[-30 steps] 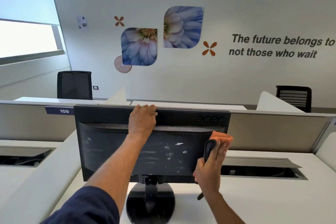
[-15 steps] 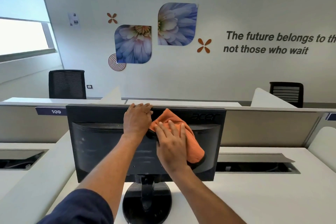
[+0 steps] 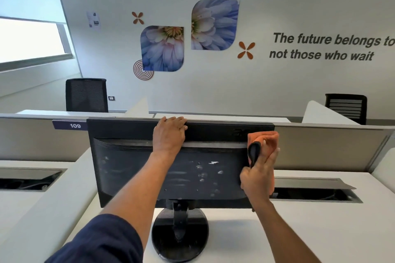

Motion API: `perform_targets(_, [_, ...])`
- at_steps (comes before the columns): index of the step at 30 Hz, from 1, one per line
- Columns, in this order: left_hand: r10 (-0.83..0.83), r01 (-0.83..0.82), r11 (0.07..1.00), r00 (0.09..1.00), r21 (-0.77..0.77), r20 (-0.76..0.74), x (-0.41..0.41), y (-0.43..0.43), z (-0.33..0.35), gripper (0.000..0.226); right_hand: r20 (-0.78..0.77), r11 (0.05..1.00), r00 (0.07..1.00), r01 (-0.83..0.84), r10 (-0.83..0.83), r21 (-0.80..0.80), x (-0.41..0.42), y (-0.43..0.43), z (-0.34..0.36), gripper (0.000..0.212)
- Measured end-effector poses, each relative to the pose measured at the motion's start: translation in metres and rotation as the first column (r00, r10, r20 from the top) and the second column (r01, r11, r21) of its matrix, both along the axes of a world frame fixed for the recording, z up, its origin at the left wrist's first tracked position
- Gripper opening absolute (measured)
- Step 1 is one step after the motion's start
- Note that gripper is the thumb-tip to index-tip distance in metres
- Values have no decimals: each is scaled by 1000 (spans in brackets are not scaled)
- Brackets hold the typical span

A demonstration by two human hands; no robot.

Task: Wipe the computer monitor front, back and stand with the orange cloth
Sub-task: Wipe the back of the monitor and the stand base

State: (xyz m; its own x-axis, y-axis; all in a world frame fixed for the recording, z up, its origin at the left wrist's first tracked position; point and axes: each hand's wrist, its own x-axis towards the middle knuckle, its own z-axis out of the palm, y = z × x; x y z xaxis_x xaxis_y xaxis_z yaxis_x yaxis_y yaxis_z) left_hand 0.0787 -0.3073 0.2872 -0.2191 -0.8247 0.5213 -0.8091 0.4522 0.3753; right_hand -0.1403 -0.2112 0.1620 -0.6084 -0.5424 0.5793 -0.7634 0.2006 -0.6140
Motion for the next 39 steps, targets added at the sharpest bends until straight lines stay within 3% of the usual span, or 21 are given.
perform_targets(5, [13,-13,1000,1000,11,1,-3,-8,-4,34,-4,993,999,39,-39,-112,36,-15,-12,108])
perform_targets(9, [21,-21,1000,999,16,-24,1,-14,-7,32,-228,998,973,-38,26,-47,92,-25,-38,107])
perform_targets(14, [11,-11,1000,999,-8,-39,2,-10,-5,31,-620,963,738,-237,266,130,114,-24,-73,83])
perform_targets(17, [18,-18,1000,1000,-12,-11,5,-9,-5,32,-732,932,580,-269,359,244,89,-13,-75,83])
perform_targets(19, [14,-14,1000,1000,-15,4,6,-8,-4,32,-750,939,566,-253,341,235,64,-5,-79,76])
perform_targets(22, [7,-7,1000,1000,-10,5,6,-7,-4,32,-577,985,798,-135,175,112,35,6,-92,64])
perform_targets(25, [11,-10,999,1000,-30,20,4,-8,-6,33,-190,999,981,-27,35,46,33,8,-94,67])
perform_targets(28, [11,-9,999,998,-47,54,3,-12,-8,33,76,992,997,37,-28,-118,56,-3,-78,60])
perform_targets(30, [17,-12,998,998,-68,68,4,-14,-9,31,284,960,957,131,-58,-246,81,-16,-56,61])
perform_targets(32, [26,-20,997,997,-76,78,6,-17,-9,28,434,944,899,189,-56,-270,110,-27,-34,65])
perform_targets(34, [25,-19,997,997,-71,79,7,-18,-9,29,307,964,950,135,-60,-230,133,-34,-30,66])
perform_targets(36, [15,-10,998,997,-68,73,8,-18,-8,30,-44,992,999,-1,-5,-128,146,-31,-44,62])
perform_targets(39, [1,5,997,997,-81,73,7,-17,-8,31,-476,988,867,-152,146,26,140,-24,-67,65])
